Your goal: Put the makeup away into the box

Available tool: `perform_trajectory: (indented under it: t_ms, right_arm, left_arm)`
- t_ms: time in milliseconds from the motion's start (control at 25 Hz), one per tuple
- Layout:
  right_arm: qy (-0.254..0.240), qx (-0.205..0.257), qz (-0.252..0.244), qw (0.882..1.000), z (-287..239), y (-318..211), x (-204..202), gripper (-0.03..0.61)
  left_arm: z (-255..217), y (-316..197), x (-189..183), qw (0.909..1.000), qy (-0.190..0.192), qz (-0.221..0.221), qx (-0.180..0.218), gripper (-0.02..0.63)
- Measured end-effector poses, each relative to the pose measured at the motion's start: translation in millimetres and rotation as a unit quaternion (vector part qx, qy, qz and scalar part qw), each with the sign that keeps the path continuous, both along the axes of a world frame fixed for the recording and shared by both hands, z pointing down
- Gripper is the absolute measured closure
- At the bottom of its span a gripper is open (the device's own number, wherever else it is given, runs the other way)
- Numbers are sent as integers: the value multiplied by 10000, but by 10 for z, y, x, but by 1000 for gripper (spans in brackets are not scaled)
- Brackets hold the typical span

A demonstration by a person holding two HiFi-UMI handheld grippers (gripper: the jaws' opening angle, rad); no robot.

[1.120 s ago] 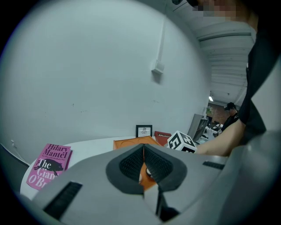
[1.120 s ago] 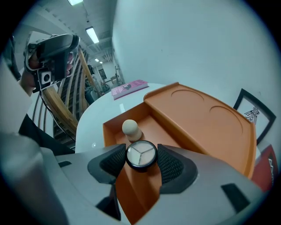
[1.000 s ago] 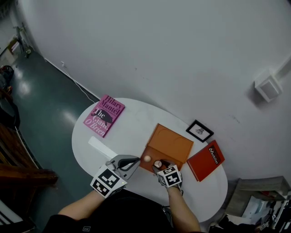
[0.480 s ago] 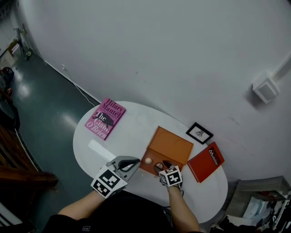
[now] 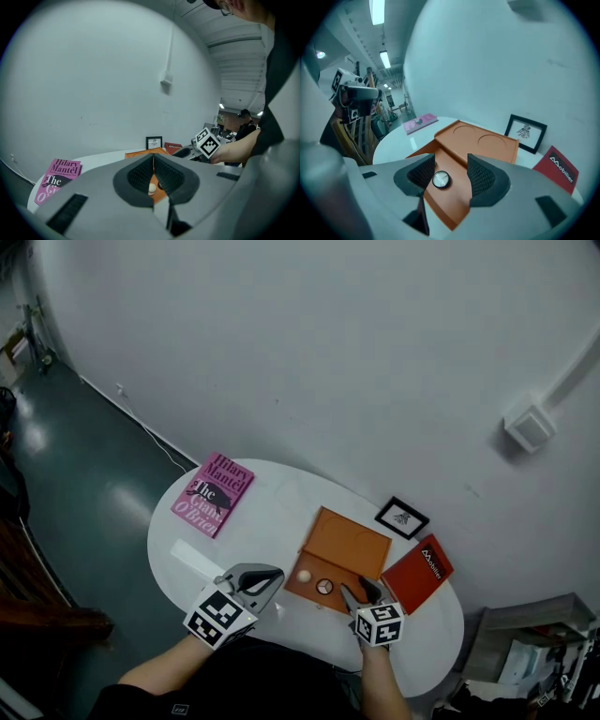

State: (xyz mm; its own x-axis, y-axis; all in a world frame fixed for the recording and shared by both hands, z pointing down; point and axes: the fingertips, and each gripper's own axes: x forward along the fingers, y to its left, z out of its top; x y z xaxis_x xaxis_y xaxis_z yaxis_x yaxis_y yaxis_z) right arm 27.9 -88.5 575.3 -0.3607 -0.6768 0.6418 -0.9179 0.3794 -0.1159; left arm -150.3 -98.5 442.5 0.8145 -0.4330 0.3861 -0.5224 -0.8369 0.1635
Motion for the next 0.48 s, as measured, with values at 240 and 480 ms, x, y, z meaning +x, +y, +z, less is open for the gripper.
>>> perform_trajectory:
  t_ms: [240,480]
  right_arm:
    - [-77,750,644,9951,-664,97,173,391]
    - [-265,1801,649,9811,-1510,227,226,455]
  left_arm:
    - [-11,-20,98,9992,174,346,76,600]
    - [-261,0,480,9967,290,662,361,600]
